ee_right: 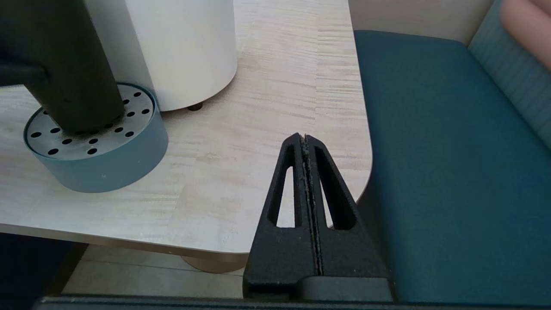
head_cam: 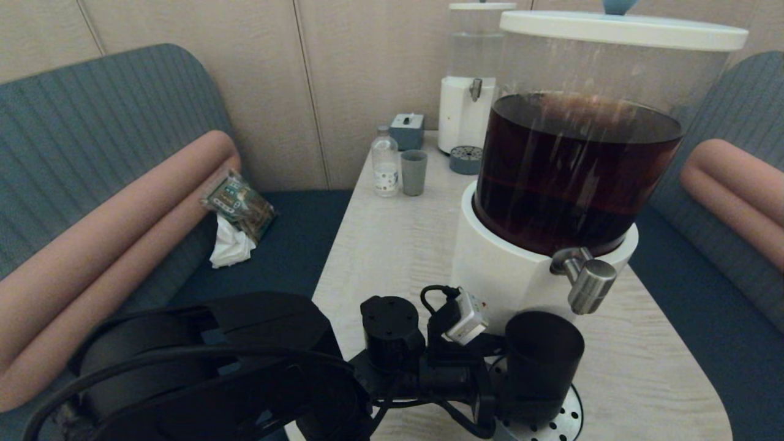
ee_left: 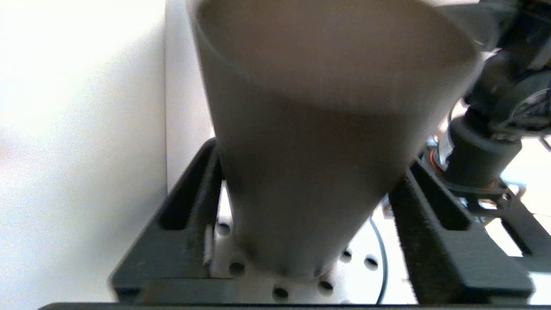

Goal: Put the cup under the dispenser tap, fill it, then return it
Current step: Place it under the water dispenser

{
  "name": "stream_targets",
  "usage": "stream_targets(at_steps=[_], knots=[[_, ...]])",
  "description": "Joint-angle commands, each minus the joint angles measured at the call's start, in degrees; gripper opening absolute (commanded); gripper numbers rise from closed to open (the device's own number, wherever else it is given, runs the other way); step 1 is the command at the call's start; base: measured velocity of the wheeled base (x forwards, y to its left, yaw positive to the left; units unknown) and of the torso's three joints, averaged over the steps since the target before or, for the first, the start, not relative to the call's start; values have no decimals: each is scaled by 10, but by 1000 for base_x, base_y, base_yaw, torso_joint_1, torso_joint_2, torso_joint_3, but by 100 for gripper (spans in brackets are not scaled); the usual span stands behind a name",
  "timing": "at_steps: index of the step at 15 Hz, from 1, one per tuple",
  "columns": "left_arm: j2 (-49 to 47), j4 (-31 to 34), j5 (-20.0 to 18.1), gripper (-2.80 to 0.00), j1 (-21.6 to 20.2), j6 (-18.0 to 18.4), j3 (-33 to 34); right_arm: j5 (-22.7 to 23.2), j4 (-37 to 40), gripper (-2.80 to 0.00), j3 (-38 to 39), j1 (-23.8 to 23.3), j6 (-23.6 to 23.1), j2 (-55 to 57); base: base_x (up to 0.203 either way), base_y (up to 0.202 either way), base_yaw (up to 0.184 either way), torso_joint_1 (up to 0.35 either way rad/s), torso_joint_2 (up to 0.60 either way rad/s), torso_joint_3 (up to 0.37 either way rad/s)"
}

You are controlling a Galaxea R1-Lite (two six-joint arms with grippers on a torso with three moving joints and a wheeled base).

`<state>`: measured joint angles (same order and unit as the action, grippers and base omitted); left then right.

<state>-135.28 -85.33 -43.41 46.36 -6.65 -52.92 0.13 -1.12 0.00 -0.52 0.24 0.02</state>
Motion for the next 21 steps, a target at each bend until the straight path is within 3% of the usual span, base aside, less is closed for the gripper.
stream_targets(at_steps=[1, 11, 21], knots=[[1, -8, -3, 0, 0, -1, -1, 0, 0, -280, 4, 0, 0, -1, 0, 0, 0, 0, 0, 0], [19, -9, 7, 0, 8, -1, 18, 0, 0, -280, 4, 0, 0, -1, 0, 0, 0, 0, 0, 0], [98, -19, 22, 0, 7, 0, 138, 0, 0, -280, 4, 0, 0, -1, 0, 0, 0, 0, 0, 0]])
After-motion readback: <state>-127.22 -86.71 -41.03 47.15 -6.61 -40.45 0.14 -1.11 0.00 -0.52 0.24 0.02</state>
